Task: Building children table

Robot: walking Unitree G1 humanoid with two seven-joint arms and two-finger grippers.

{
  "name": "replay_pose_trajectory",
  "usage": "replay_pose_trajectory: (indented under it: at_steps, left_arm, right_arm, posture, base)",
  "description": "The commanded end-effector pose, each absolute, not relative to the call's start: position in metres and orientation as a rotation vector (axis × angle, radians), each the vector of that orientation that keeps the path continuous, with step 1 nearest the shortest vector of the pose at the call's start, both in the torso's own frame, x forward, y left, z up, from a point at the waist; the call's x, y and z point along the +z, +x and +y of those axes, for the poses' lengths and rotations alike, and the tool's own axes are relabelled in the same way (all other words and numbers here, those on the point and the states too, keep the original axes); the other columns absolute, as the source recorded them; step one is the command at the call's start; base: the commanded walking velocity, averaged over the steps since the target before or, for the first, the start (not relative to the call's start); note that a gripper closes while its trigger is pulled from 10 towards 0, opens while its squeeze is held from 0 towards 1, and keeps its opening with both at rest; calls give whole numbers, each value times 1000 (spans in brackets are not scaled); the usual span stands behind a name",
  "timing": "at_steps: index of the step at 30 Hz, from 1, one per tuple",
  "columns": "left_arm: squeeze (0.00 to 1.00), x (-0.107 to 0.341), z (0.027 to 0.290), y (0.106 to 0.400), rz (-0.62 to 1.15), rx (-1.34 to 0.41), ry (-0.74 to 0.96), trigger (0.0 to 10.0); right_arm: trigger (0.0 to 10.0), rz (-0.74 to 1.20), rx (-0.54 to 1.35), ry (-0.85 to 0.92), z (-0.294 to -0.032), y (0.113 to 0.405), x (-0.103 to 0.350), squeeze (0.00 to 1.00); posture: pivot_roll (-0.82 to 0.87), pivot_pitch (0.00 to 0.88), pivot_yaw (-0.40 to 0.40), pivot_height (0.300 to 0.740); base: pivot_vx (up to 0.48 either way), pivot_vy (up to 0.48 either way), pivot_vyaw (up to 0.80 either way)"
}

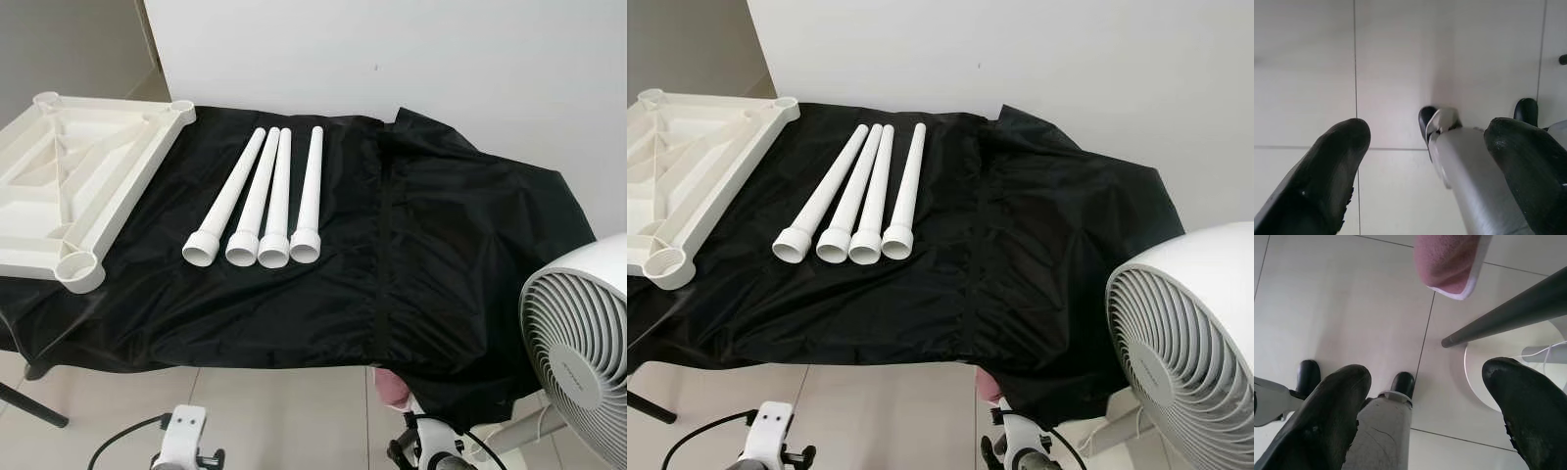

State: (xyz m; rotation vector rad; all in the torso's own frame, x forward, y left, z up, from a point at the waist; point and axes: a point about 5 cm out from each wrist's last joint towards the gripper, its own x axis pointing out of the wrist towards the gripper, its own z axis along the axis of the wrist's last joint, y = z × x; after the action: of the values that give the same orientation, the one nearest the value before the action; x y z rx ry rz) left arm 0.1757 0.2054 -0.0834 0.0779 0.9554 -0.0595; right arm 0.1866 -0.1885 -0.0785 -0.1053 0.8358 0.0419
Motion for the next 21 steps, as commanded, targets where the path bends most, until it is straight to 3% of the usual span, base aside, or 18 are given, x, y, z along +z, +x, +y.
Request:
replay_pose_trajectory:
  at_steps: [1, 12, 21]
  left_arm:
    - [0, -88, 207, 166, 997, -31, 62, 10000]
    - [0, -84, 206, 175, 959, 1, 14, 10000]
    - [0, -83, 206, 177, 954, -2, 32, 10000]
  right_arm:
    - [10000, 857, 20, -86, -190, 182, -81, 0]
    - [10000, 837, 34, -118, -194, 197, -74, 0]
    - [10000, 850, 54, -115, -189, 192, -77, 0]
  posture:
    - [54, 0, 18, 740]
    - [68, 0, 13, 740]
    - [103, 0, -16, 740]
  base:
    - [0, 0, 0]
    - [0, 0, 0]
    - [0, 0, 0]
